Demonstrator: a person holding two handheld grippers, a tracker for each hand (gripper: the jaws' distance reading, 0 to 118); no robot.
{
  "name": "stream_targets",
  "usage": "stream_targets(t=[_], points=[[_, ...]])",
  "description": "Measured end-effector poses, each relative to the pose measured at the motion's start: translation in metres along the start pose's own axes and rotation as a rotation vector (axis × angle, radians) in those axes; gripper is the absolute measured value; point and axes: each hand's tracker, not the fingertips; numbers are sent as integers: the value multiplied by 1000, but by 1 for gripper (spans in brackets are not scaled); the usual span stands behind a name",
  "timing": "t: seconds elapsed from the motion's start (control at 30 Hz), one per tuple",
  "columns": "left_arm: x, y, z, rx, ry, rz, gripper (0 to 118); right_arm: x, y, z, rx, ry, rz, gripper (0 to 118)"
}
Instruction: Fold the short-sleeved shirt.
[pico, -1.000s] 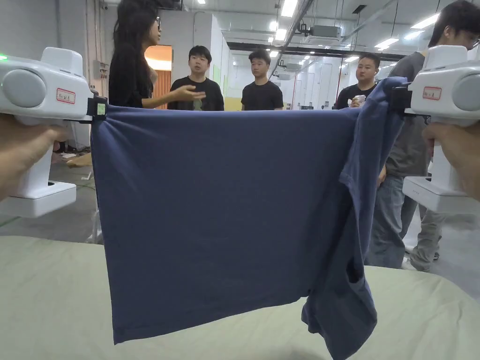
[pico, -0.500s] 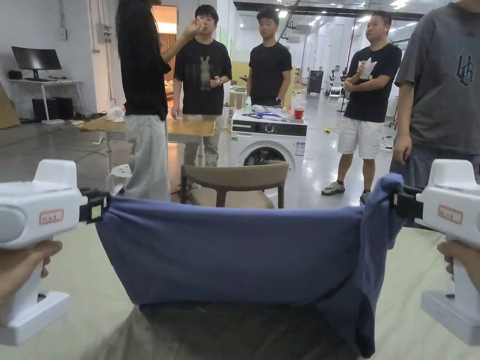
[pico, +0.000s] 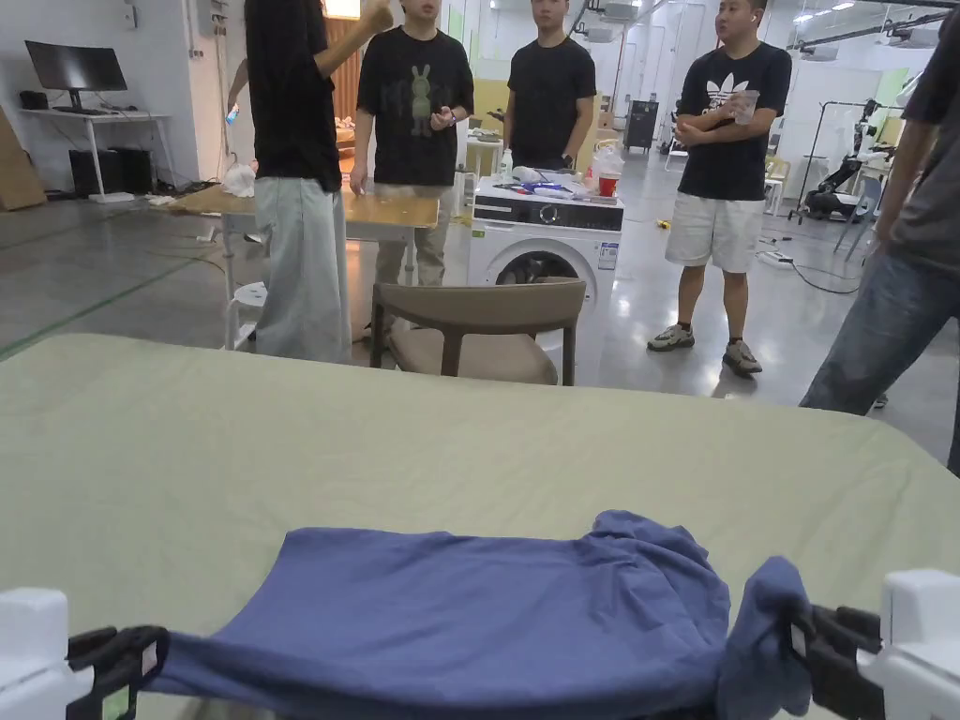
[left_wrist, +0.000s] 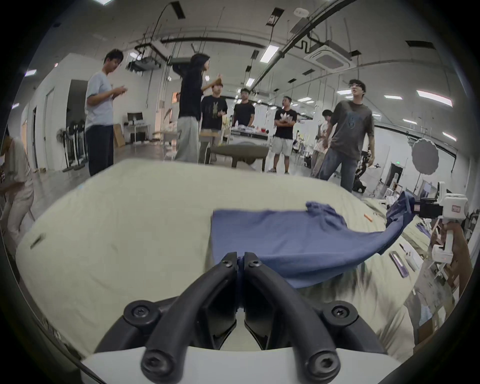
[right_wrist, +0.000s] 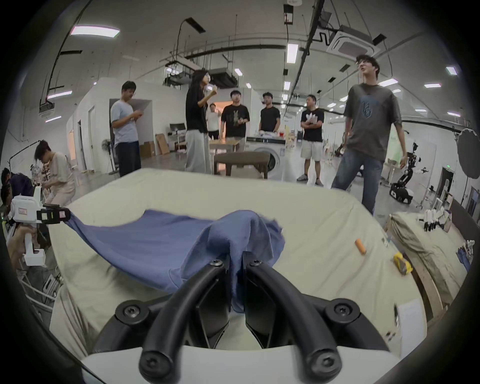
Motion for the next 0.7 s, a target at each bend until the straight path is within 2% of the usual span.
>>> stream_targets(t=[0.2, 0.27, 0.5, 0.53, 0.57, 0.6, 0.63, 0.67, 0.7], points=[[-13, -76, -22, -157, 42, 70, 0, -30, -72, -14, -188, -13, -18, 7], [-15, -92, -30, -208, 69, 54, 0, -35, -92, -24, -253, -31, -18, 7], [-25, -113, -45, -250, 106, 46, 0, -40, -125, -35, -316, -44, -47, 8], [-25, -111, -45, -243, 109, 47, 5, -41, -124, -33, -308, -50, -47, 14], [-25, -108, -46, -233, 115, 48, 11, -41, -122, -32, -298, -67, -48, 26], [-21, -103, -42, -221, 120, 48, 17, -41, -117, -30, -277, -105, -52, 46], [-21, -98, -42, -204, 132, 43, 33, -41, -112, -28, -243, -132, -53, 73], [-20, -92, -43, -179, 140, 33, 46, -42, -106, -25, -210, -144, -61, 83], [-18, -86, -44, -161, 143, 23, 53, -42, -99, -22, -173, -160, -69, 84]])
